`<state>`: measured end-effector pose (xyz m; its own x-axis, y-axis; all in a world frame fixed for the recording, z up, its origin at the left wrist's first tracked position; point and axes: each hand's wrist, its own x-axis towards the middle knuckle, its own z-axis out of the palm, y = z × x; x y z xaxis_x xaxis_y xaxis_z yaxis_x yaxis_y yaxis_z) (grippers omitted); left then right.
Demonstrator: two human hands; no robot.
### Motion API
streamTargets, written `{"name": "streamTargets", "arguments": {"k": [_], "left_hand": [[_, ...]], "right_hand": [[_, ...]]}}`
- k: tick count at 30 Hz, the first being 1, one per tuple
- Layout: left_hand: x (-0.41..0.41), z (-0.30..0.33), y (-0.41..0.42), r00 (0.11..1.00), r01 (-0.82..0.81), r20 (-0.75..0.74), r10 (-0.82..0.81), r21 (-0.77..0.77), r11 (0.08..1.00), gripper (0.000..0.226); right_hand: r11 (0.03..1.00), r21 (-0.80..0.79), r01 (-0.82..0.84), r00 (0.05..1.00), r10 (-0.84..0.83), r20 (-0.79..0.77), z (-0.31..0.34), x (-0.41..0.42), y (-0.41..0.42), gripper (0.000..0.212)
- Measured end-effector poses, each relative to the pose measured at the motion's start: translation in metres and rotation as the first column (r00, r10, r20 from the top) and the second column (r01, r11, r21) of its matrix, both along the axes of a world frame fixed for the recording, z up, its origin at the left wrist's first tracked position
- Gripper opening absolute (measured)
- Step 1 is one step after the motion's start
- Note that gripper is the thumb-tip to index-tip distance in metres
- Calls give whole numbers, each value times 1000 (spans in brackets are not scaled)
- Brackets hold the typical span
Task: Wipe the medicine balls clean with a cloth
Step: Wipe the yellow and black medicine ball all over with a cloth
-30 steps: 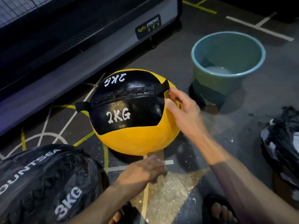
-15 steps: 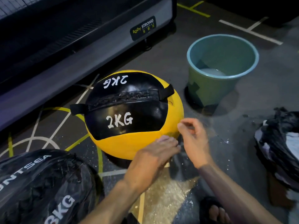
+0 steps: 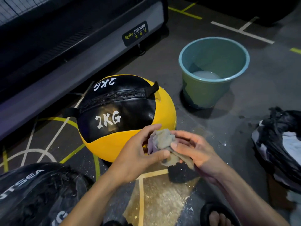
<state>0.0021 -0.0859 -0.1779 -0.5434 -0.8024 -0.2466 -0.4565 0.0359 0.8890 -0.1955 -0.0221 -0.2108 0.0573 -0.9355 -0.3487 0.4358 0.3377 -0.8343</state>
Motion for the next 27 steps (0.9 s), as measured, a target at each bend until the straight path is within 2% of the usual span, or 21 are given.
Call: {"name": "streamTargets", "arguments": {"k": [2,6,10,14,17,18,20,21,22,23,24,25,26,27], "left_hand": [[0,2,-2,998,-14,-58,20,104,994,57],[-2,0,-3,982,-84,-154,108,152,985,43],[-9,5,-1,899,-263,-285,332,252,931,25],[-12,20,-1,840,-367,-325,434,249,896,20],[-10,31,-2,849,-388,-332,412,137,911,19],[-8,35,-2,854,-394,-341,394,73,916,18],[-6,40,-4,838,-430,-371,400,5,903,20],[-5,43,-5,814,-447,-403,419,27,894,23],[-4,47,-7,790,-442,-437,431,81,893,25],[-4,49,-9,775,-418,-462,431,138,898,26],[-4,52,-10,769,-388,-477,425,179,904,28],[-3,54,-13,773,-356,-483,411,205,911,31],[-4,56,-15,783,-325,-483,392,220,920,34],[-5,58,-17,798,-294,-478,368,226,929,36]], "right_hand": [[999,-3,36,999,-36,-36,-1,-3,-2,30],[996,-62,59,994,-64,-87,1,-10,-5,35],[993,-99,72,987,-85,-139,-1,-16,-4,27],[994,-109,13,961,-43,-272,-3,-18,1,10],[992,-124,28,931,-71,-359,-8,-21,0,11],[989,-132,68,928,-111,-356,-9,-22,-1,9],[968,-89,234,953,-247,-179,-10,-28,-3,9],[955,-50,293,950,-297,-99,-8,-31,-3,9],[947,-30,319,943,-320,-94,-8,-35,-3,8],[956,-38,290,934,-291,-208,-10,-39,-1,7],[979,-34,201,898,-198,-392,-13,-43,1,7],[997,-3,80,825,-68,-560,-14,-46,3,10],[999,36,-12,754,32,-657,-12,-45,4,19],[998,35,-48,731,59,-680,-8,-43,4,32]]}}
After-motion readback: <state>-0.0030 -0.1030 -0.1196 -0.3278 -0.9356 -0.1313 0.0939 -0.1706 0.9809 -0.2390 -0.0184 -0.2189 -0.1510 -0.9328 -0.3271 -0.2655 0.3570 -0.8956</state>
